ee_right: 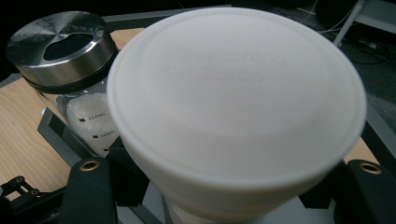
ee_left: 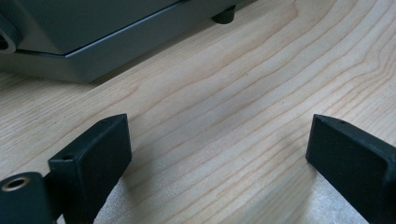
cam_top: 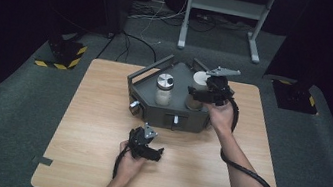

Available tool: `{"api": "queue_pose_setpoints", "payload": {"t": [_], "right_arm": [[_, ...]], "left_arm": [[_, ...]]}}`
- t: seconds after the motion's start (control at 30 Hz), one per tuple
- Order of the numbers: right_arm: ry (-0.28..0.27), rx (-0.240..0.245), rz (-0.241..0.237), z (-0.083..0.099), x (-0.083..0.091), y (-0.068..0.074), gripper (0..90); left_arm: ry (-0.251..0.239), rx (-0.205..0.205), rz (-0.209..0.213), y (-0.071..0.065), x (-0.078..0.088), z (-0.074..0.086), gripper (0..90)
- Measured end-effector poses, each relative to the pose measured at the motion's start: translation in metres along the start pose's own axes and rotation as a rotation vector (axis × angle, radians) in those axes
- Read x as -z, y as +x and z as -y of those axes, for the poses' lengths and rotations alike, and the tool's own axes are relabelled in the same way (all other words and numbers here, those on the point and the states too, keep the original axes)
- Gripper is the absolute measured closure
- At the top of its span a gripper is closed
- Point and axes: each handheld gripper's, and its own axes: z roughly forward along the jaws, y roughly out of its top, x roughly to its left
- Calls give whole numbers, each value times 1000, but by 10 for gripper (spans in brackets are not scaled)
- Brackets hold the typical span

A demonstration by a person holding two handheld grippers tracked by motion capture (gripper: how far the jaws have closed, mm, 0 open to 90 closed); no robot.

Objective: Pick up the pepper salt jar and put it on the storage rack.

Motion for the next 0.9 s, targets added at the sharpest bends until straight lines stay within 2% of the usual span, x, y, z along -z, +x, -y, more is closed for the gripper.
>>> {"api": "queue_pose_setpoints", "payload": {"t": [0.4, 0.6, 0.8, 0.9], "right_arm": [[6, 3, -7, 0, 0, -2, 326], [9, -11, -14, 0, -1, -3, 320], [13, 1, -12, -1, -1, -3, 321], [3, -4, -18, 0, 0, -4, 280]], "left_arm": [[0, 0, -1, 0, 0, 0, 67], [0, -1, -1, 0, 0, 0, 67], [0, 0, -1, 0, 0, 0, 67], [0, 0, -1, 0, 0, 0, 67]]}}
